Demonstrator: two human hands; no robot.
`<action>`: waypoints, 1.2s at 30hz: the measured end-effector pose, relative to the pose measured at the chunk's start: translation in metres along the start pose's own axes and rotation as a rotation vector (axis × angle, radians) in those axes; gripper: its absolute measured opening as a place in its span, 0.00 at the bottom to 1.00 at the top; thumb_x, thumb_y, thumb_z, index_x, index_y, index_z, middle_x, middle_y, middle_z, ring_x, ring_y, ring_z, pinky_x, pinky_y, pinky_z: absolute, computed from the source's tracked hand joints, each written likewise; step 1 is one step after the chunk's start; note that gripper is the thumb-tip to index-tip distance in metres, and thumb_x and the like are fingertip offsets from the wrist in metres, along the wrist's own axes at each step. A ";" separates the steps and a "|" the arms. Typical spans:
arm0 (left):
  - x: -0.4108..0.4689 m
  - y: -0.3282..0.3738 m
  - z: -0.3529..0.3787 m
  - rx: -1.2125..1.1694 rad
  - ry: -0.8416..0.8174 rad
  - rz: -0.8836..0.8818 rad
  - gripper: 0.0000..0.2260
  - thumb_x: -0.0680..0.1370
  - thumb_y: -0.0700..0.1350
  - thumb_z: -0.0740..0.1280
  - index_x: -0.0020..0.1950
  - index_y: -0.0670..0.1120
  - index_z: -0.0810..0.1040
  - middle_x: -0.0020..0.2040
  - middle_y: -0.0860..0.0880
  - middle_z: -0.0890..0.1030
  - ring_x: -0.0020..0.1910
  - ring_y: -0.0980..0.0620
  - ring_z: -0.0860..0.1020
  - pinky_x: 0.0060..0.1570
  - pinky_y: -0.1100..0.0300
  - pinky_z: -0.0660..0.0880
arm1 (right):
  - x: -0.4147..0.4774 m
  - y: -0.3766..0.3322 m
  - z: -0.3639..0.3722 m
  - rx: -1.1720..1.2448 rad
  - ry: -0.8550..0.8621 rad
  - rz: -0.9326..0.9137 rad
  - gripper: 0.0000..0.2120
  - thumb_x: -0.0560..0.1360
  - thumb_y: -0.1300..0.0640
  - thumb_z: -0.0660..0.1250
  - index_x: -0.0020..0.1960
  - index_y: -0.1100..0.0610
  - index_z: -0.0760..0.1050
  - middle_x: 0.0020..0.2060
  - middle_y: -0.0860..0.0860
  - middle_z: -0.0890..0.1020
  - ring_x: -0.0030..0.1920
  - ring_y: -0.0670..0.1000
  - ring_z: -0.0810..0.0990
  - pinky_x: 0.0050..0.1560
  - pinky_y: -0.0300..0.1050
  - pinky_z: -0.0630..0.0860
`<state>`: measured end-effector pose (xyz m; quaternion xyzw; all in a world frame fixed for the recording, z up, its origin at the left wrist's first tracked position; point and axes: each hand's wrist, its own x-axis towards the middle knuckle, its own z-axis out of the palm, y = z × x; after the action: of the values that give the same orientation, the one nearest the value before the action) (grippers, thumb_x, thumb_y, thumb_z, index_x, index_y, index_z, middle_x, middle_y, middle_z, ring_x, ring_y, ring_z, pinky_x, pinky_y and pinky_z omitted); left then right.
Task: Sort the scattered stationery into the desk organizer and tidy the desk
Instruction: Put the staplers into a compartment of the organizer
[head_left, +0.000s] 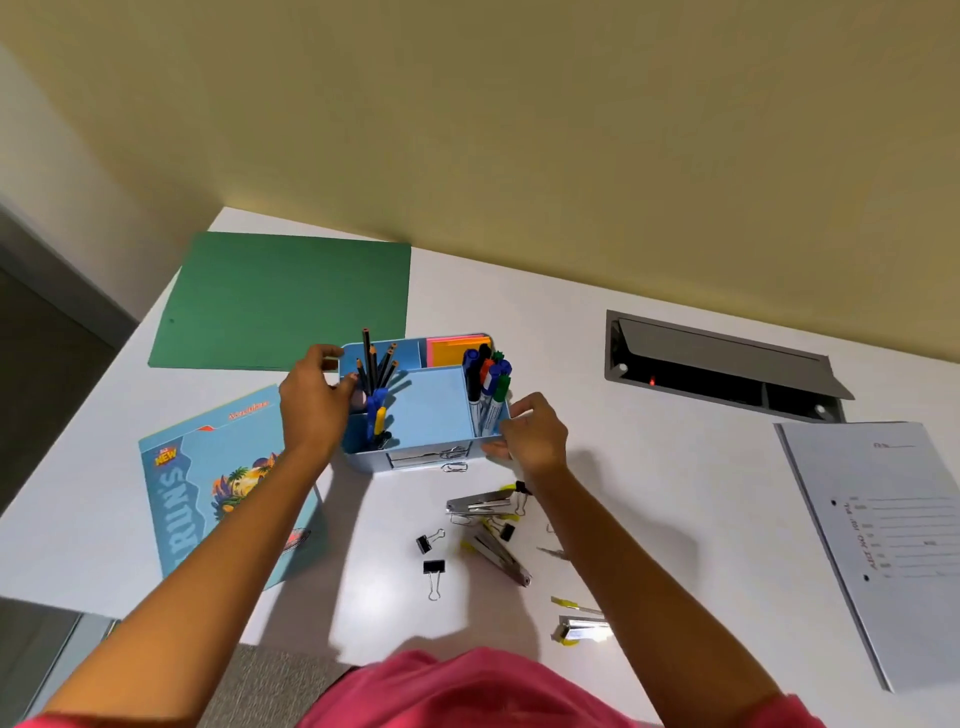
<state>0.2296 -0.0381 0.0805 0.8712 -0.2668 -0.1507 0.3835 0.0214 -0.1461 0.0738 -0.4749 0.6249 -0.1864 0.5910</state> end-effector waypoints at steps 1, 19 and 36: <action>0.004 0.001 -0.002 0.009 -0.019 0.012 0.15 0.75 0.40 0.70 0.62 0.43 0.76 0.59 0.42 0.80 0.44 0.43 0.81 0.50 0.54 0.72 | 0.002 -0.004 -0.001 -0.011 0.005 -0.006 0.12 0.71 0.72 0.64 0.40 0.56 0.67 0.50 0.62 0.79 0.43 0.63 0.83 0.40 0.57 0.82; -0.054 -0.009 -0.003 -0.118 -0.164 -0.101 0.21 0.72 0.48 0.75 0.61 0.42 0.74 0.58 0.47 0.79 0.44 0.47 0.79 0.42 0.58 0.68 | 0.045 -0.049 -0.004 -0.101 0.139 -0.210 0.08 0.73 0.64 0.69 0.52 0.60 0.77 0.46 0.57 0.82 0.42 0.54 0.82 0.50 0.51 0.81; -0.102 -0.009 0.026 -0.229 -0.177 -0.136 0.06 0.76 0.48 0.69 0.49 0.48 0.75 0.46 0.51 0.80 0.46 0.46 0.80 0.41 0.59 0.73 | -0.022 0.072 -0.037 -0.364 0.145 -0.509 0.17 0.63 0.76 0.64 0.45 0.58 0.75 0.42 0.51 0.80 0.41 0.50 0.78 0.39 0.29 0.71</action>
<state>0.1380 0.0104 0.0621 0.8212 -0.2210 -0.2820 0.4442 -0.0425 -0.1060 0.0370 -0.6993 0.5496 -0.2469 0.3846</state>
